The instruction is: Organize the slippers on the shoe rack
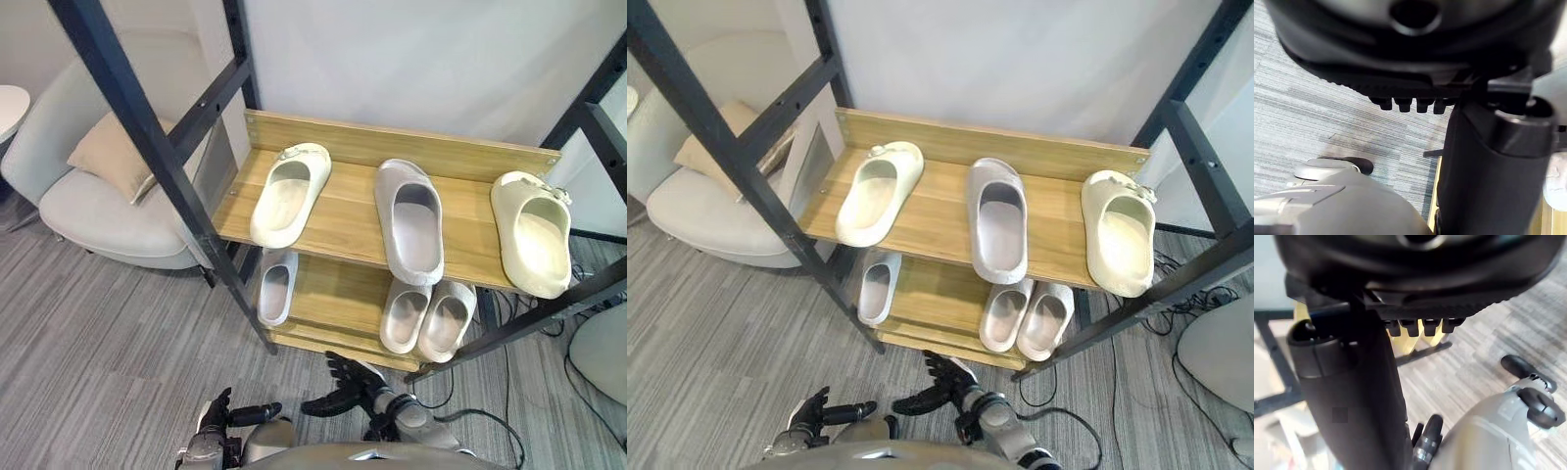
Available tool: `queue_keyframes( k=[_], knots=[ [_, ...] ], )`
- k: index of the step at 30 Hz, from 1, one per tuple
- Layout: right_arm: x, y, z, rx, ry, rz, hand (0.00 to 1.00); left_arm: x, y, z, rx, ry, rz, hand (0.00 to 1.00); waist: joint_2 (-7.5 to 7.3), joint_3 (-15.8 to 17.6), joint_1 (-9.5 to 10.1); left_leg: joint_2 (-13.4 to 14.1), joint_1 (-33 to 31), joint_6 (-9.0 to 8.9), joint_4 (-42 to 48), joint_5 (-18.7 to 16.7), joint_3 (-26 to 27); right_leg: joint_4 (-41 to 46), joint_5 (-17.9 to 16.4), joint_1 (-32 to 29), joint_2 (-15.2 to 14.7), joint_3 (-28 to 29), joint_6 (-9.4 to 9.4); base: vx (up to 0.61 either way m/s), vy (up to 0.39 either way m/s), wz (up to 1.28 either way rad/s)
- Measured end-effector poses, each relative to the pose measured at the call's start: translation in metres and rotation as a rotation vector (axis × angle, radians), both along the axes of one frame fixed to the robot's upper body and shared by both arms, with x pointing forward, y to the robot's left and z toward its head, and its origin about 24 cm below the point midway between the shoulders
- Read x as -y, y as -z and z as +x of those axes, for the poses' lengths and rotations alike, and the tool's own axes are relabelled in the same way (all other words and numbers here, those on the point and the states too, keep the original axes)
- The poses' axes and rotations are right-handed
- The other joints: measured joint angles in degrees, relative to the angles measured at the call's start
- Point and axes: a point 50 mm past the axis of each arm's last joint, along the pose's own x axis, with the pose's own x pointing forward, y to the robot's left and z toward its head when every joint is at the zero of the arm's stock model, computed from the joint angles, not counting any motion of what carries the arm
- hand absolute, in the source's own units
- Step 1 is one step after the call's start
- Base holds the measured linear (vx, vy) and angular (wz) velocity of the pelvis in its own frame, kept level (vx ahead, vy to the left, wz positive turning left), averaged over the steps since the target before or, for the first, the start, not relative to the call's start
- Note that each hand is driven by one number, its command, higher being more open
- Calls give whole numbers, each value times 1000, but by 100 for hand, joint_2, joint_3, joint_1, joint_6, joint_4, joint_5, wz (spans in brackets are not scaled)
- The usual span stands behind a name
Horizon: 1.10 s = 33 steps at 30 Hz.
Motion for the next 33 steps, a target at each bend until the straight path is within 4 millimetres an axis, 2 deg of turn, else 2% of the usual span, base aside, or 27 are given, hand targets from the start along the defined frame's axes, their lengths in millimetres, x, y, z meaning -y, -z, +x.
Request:
queue_keyframes(
  k=[3, 5, 6, 7, 9, 11, 12, 13, 15, 19, 22, 28, 33],
  knots=[
    [-26, -27, 10, 54, -96, 153, 100, -1, -1, 4, 10, 2, 4, 100, -37, 6, 140, -8, -34, -2, 2, 18, -67, -1, -1, 1, 1, -59, -1, -30, 3, 10],
    [-38, -43, 15, 86, -148, 230, 100, -1, -1, 4, 9, 2, 11, 100, -55, 16, 164, -15, -55, -4, 2, 28, -118, -1, -2, 1, 1, -97, -2, -17, 2, 13],
    [-45, -60, 18, 118, -184, 296, 100, -2, -1, 4, 9, 2, 13, 100, -67, 22, 188, -18, -69, -7, 4, 33, -146, -1, -2, 2, 1, -112, -3, -15, 4, 12],
    [-48, -66, 19, 135, -200, 323, 100, -2, -1, 4, 10, 1, 14, 100, -71, 28, 197, -19, -73, -8, 7, 34, -154, -1, -2, 2, 1, -117, -3, -10, 9, 9],
    [-53, -98, 24, 213, -247, 434, 100, -2, -2, 4, 13, 0, 20, 100, -75, 37, 197, -15, -85, -9, 29, 34, -169, 57, -27, -14, -11, -119, -2, -10, 17, 4],
    [-52, -114, 26, 254, -261, 486, 100, -2, -2, 4, 15, 1, 24, 100, -77, 37, 191, -15, -85, -9, 33, 33, -168, 86, -40, -26, -17, -113, 0, 0, 0, 0],
    [-46, -134, 29, 316, -274, 541, 100, -2, -2, 4, 17, 2, 24, 100, -78, 36, 175, -14, -85, -10, 40, 30, -162, 166, -79, -55, -32, -101, -1, 0, 0, 0],
    [-44, -139, 30, 335, -276, 548, 100, -2, -2, 4, 18, 3, 25, 100, -78, 36, 168, -12, -84, -10, 43, 29, -160, 198, -93, -67, -36, -96, 1, -27, 34, -3],
    [-29, -167, 36, 462, -271, 587, 100, -2, -2, 3, 17, 4, 27, 100, -79, 35, 128, -4, -79, -12, 62, 26, -130, 336, -149, -131, -56, -50, -3, -20, 21, -6],
    [-4, -204, 45, 603, -181, 701, 100, -3, -1, -1, 13, 3, 29, 100, -72, 31, -2, 6, -77, -13, 106, 20, -85, 450, -178, -192, -70, 12, 4, -30, 15, -6],
    [2, -222, 46, 664, -156, 775, 100, -3, 0, -4, 0, 7, 29, 100, -46, 15, -90, 26, -39, -11, 112, 17, 17, 487, -176, -211, -66, 126, 3, -23, 16, -17],
    [4, -237, 38, 705, -124, 879, 100, 0, 2, -6, -15, 41, 25, 100, 59, -56, -158, 50, 49, -9, 118, -11, 139, 514, -173, -208, -62, 257, 5, -22, 13, -11],
    [14, -248, 47, 779, 5, 937, 100, 3, 3, -10, -27, 57, 21, 100, 146, -122, -228, 53, 59, -10, 122, -14, 169, 508, -166, -211, -61, 290, 9, -6, 1, -2]
  ],
)
